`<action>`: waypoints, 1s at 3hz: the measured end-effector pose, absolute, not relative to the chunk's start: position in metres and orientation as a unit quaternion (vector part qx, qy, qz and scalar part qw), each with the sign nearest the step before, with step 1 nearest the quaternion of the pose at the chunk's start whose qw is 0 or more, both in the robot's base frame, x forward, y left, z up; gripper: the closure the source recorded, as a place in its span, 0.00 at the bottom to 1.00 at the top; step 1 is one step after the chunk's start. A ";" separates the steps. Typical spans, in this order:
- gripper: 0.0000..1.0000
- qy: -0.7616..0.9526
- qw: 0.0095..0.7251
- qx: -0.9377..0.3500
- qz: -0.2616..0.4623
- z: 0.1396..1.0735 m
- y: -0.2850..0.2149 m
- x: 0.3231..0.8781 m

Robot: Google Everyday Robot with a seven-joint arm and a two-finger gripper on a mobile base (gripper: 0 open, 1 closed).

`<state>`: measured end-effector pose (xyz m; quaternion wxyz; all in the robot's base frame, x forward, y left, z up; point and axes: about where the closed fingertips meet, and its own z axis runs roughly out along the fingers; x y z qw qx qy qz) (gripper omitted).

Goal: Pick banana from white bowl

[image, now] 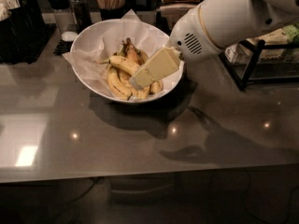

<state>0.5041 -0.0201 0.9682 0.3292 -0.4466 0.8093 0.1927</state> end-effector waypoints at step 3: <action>0.16 0.817 0.322 -0.430 0.211 0.944 0.018 0.541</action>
Offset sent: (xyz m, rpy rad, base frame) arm 0.0362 0.0502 -0.0315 0.0279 0.0586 0.0152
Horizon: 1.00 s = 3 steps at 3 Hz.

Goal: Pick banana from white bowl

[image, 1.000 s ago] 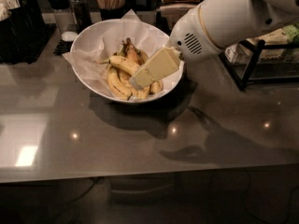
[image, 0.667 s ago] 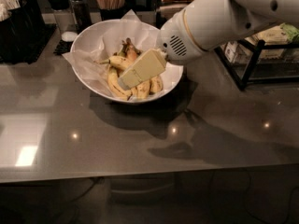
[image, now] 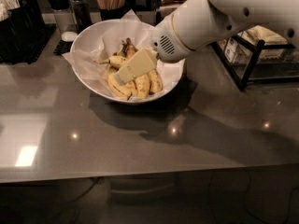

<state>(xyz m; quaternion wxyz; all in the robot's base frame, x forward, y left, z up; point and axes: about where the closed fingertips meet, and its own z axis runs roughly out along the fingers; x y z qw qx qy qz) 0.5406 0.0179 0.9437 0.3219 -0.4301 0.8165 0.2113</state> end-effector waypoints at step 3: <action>0.31 0.814 0.335 -0.420 0.219 0.942 0.029 0.554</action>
Offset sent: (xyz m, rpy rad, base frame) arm 0.0002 0.0001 -0.0002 -0.0005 0.0005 -0.0015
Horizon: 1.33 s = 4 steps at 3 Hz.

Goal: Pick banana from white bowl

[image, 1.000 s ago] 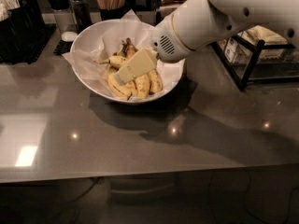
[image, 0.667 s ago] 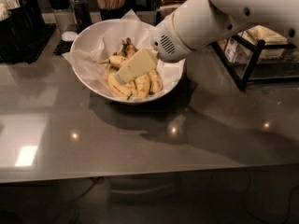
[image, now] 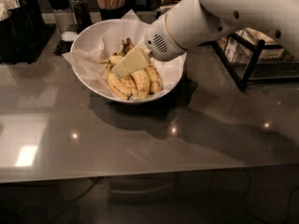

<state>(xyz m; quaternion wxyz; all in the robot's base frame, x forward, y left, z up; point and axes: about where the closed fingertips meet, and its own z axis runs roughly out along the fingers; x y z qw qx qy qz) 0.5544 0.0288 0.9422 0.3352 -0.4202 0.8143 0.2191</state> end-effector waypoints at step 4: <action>0.29 0.842 0.315 -0.373 0.229 0.893 0.045 0.592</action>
Offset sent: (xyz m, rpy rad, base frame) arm 0.0608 0.0283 -0.0229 0.0377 0.0042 -0.0509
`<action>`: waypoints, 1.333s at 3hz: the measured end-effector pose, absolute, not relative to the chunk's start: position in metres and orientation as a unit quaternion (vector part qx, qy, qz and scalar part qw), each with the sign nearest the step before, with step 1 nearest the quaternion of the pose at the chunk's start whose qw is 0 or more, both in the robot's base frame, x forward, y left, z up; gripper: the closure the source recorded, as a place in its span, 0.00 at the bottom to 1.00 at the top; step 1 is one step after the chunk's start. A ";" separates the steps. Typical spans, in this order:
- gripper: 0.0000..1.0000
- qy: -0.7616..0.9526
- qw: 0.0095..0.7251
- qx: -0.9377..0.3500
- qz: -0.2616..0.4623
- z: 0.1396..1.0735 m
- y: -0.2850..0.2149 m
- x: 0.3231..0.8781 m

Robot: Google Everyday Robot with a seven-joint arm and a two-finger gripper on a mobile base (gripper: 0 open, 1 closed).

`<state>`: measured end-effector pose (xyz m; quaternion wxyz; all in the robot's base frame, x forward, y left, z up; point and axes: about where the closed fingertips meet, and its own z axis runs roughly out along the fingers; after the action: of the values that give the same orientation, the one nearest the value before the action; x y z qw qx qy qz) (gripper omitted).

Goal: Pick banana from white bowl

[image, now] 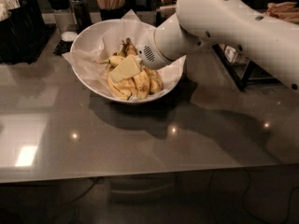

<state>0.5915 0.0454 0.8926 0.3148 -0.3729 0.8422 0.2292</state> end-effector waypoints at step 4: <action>0.45 0.862 0.298 -0.350 0.214 0.868 0.041 0.600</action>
Offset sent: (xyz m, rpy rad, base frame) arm 0.0137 -0.0069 -0.0187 -0.0337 0.0235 -0.0416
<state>0.5998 0.0408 0.8675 0.2978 -0.3501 0.8619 0.2142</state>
